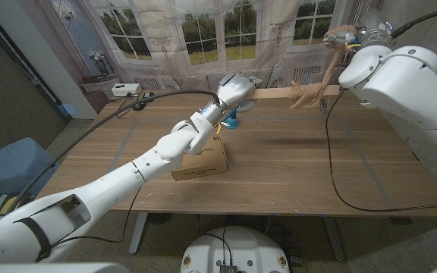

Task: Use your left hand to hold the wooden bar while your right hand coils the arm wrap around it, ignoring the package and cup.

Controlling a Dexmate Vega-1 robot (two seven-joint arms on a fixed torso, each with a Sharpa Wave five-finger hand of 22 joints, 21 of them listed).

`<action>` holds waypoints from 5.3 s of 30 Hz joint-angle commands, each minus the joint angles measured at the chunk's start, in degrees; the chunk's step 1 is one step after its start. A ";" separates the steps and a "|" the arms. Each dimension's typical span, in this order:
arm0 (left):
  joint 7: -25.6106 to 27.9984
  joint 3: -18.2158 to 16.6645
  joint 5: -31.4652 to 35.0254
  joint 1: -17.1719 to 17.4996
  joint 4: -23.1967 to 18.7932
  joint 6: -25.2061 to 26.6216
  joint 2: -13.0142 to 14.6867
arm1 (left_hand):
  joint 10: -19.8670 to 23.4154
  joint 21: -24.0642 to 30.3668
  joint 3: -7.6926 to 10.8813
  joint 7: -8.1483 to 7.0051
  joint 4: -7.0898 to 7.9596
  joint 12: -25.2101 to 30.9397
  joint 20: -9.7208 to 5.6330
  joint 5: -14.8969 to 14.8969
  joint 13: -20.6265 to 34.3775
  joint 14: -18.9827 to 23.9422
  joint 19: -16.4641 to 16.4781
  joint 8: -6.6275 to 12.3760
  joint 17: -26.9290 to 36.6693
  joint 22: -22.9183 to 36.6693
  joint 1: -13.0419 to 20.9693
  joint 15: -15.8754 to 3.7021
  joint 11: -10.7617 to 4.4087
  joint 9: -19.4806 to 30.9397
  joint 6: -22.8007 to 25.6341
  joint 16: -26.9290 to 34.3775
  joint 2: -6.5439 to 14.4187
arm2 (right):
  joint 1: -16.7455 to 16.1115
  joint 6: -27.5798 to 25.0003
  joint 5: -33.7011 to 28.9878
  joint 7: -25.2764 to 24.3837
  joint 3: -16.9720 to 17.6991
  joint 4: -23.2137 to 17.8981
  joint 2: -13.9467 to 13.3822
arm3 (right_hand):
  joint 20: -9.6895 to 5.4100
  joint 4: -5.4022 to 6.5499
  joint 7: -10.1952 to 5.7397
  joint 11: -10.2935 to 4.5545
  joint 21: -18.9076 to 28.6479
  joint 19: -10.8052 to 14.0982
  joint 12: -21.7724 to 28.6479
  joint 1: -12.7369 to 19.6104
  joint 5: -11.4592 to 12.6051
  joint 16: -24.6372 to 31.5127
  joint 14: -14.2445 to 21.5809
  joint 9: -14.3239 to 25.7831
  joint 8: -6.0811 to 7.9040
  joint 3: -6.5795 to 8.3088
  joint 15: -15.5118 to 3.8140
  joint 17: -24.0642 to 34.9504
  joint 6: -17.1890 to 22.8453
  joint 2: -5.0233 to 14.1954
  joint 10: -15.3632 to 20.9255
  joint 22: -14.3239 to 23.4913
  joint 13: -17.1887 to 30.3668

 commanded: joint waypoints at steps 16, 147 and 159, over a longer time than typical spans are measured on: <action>1.06 -0.91 -1.08 0.42 -0.55 -1.24 0.64 | -0.55 0.08 -0.55 0.03 -0.02 1.57 -5.87 0.67 0.06 -0.14 -0.15 0.74 0.23 0.04 -0.21 -0.12 -0.33 -0.23 0.39 0.07 0.57 | 4.55 0.55 42.08 9.77 2.23 3.10 -7.11 | 8.82 10.76 -3.50 -2.07 -11.68 -5.53 -13.59 -12.03 1.64 -16.12 -28.13 -0.09 -0.61 -8.42 6.56 -12.13 -14.16 7.09 -12.53 0.16 -5.31; -102.06 -27.03 51.55 12.41 -5.94 -15.38 -36.80 | -9.52 -13.79 -13.92 2.82 -5.85 -37.69 7.52 -3.51 -41.44 -27.99 -27.54 -20.93 -45.30 -17.27 -1.90 1.73 4.19 -16.41 -5.56 -41.00 -16.07 | -43.63 76.16 -30.94 21.70 25.91 3.38 26.20 | 9.85 15.16 -7.65 -1.53 -32.56 -15.49 -10.78 -27.99 6.60 -16.01 -42.63 -0.63 1.64 -19.40 6.40 -22.60 -24.66 8.34 -24.62 0.48 -8.80; -102.06 -23.02 55.06 12.22 -7.02 -13.73 -33.13 | -31.77 -36.82 -30.20 -2.61 -8.04 -57.79 14.84 2.38 -48.66 -60.90 -48.57 -34.13 -53.15 -16.90 -3.64 12.54 7.79 -22.13 -28.09 -56.13 -15.98 | -43.62 77.69 -32.09 22.19 25.75 3.61 27.30 | 9.78 14.96 -7.79 -2.02 -32.66 -14.37 -10.79 -27.86 6.42 -15.67 -41.43 -0.64 1.57 -19.45 5.99 -22.97 -24.20 8.62 -24.00 0.52 -8.83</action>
